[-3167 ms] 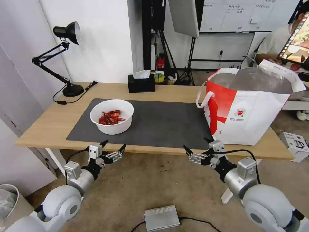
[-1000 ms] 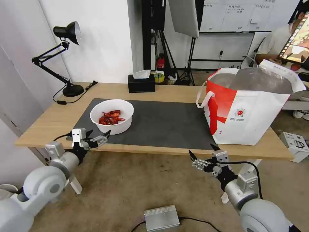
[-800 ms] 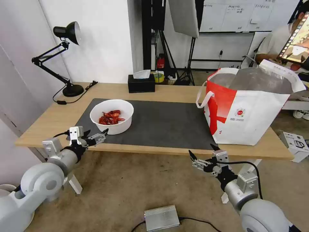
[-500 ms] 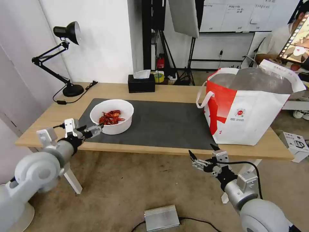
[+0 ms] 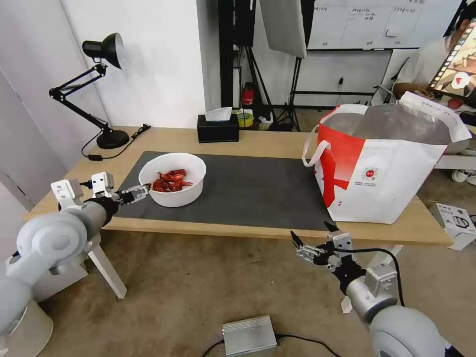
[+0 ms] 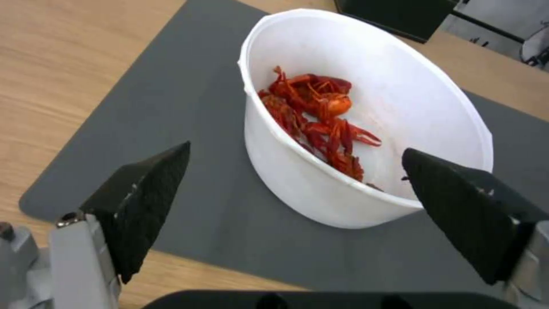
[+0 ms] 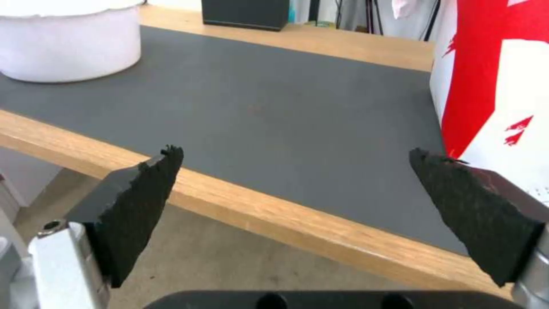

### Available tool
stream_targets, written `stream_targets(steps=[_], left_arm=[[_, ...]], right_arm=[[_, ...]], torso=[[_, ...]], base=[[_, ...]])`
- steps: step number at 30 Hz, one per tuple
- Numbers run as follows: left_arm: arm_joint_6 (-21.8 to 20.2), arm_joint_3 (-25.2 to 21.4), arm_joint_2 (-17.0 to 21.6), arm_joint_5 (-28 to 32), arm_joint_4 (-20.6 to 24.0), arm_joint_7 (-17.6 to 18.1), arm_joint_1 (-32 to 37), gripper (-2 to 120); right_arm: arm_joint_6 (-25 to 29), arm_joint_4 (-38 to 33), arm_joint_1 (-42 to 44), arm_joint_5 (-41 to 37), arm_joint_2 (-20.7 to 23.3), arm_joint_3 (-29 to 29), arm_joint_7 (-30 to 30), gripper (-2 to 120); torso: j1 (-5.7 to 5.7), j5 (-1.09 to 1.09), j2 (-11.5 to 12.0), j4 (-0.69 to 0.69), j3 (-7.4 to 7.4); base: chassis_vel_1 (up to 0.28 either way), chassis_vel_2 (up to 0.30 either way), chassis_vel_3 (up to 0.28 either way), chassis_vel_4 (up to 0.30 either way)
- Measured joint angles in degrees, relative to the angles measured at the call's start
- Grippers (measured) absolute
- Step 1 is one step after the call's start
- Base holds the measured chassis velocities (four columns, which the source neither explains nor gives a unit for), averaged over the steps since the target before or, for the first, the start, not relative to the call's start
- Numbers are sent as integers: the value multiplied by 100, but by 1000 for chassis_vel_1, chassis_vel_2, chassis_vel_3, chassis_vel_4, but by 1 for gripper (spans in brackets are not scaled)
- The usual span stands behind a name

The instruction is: Pick up the trash from the table and place it into the takeout bag.

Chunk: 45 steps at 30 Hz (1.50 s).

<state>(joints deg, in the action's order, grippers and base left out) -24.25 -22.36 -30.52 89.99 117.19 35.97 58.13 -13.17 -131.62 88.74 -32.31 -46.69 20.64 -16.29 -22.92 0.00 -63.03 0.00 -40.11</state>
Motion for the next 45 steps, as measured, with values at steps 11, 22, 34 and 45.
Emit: stream_targets(steps=[11, 22, 34, 45], left_arm=[[-73, 136, -108, -21, -174, -38, -134, 100], [-77, 354, -280, -54, -386, -85, -394, 100], [-66, 891, -515, -81, -753, -73, -943, 100], [-59, 1221, -622, -179, -1046, -71, -1303, 100]], right_arm=[[0, 0, 0, 0, 0, 0, 0, 100], [0, 0, 0, 0, 1, 0, 0, 100], [0, 0, 0, 0, 0, 0, 0, 100], [0, 0, 0, 0, 1, 0, 0, 100]], torso=[[0, 0, 0, 0, 0], [1, 0, 0, 0, 0], [0, 0, 0, 0, 0], [0, 0, 0, 0, 0]], base=[[0, 0, 0, 0], [0, 0, 0, 0], [0, 0, 0, 0], [0, 0, 0, 0]])
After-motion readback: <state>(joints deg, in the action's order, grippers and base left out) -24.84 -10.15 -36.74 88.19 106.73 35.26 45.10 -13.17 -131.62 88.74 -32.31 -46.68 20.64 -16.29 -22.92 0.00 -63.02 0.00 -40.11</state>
